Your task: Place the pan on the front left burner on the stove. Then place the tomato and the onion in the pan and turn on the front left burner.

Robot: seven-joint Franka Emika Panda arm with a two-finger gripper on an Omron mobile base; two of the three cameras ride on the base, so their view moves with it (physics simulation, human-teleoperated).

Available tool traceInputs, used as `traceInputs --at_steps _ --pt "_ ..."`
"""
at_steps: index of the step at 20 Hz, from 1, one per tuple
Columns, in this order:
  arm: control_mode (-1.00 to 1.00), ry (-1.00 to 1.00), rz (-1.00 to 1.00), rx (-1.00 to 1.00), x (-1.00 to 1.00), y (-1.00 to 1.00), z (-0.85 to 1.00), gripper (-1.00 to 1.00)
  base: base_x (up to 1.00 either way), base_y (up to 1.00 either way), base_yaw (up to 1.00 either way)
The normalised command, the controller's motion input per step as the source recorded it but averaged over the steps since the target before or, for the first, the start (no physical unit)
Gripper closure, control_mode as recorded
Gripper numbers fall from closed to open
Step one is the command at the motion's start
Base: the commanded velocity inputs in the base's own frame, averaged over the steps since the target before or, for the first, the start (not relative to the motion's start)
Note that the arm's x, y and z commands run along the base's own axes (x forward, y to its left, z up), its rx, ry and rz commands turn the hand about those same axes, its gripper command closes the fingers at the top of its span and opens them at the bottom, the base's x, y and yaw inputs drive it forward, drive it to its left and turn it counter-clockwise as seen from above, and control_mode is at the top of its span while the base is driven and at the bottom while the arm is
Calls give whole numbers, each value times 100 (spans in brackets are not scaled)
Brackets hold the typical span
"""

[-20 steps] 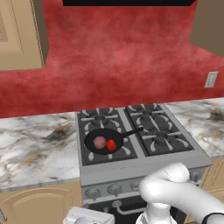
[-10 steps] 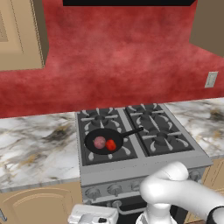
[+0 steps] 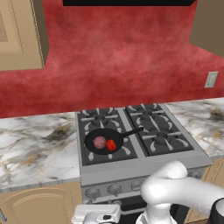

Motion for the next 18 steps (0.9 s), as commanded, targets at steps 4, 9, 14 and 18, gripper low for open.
traceInputs --at_steps 4,9,14,18 --pt "-100 0 3 0 0 0 -8 -100 0 0 0" --pt "-100 0 4 0 0 0 -6 -100 0 0 0" --pt "-100 0 5 0 1 0 -14 -100 0 0 0" --pt "-100 0 7 0 7 0 -15 -100 0 0 0"
